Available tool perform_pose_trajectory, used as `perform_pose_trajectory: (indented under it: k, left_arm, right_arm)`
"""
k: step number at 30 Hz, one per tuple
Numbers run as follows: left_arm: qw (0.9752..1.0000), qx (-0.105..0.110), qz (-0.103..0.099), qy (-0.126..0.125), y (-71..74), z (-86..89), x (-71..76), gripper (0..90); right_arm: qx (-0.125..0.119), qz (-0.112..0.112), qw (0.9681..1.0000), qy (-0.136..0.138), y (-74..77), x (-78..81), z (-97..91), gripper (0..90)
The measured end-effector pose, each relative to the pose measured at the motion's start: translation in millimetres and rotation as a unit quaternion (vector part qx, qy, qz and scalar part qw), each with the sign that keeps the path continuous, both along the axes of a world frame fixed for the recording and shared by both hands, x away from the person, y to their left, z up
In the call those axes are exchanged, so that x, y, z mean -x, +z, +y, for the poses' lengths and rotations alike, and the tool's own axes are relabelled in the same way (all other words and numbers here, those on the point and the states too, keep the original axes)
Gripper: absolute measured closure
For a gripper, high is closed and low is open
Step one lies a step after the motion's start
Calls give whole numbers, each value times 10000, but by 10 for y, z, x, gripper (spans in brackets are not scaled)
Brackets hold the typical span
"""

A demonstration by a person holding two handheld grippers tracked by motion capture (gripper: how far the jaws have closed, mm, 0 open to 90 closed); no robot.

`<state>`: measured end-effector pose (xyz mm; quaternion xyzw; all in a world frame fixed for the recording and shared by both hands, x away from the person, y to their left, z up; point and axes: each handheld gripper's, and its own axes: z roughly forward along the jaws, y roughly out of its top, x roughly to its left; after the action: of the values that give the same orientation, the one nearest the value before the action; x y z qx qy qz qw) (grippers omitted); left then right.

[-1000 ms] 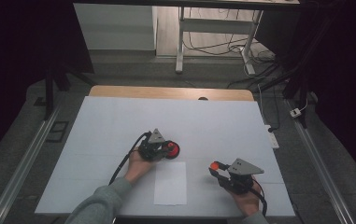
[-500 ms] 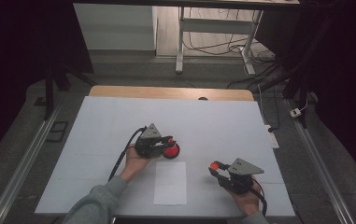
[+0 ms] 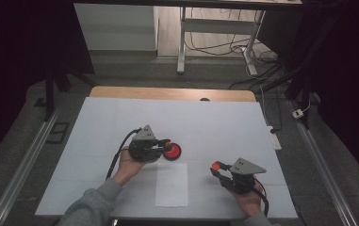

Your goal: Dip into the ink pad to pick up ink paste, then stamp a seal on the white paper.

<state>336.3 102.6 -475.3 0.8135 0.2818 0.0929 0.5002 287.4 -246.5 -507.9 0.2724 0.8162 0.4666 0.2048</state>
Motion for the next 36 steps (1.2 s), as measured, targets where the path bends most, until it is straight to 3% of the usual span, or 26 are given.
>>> perform_pose_trajectory:
  k: [20, 36]
  left_arm:
    - [9998, 167, -1, -97, 104, 140, 231, 720]
    - [9994, 252, 23, -222, 147, 214, 302, 720]
  right_arm:
    - [38, -34, 10000, -4, -8, 39, 15, 643]
    - [57, -30, 10000, 4, -4, 46, 21, 642]
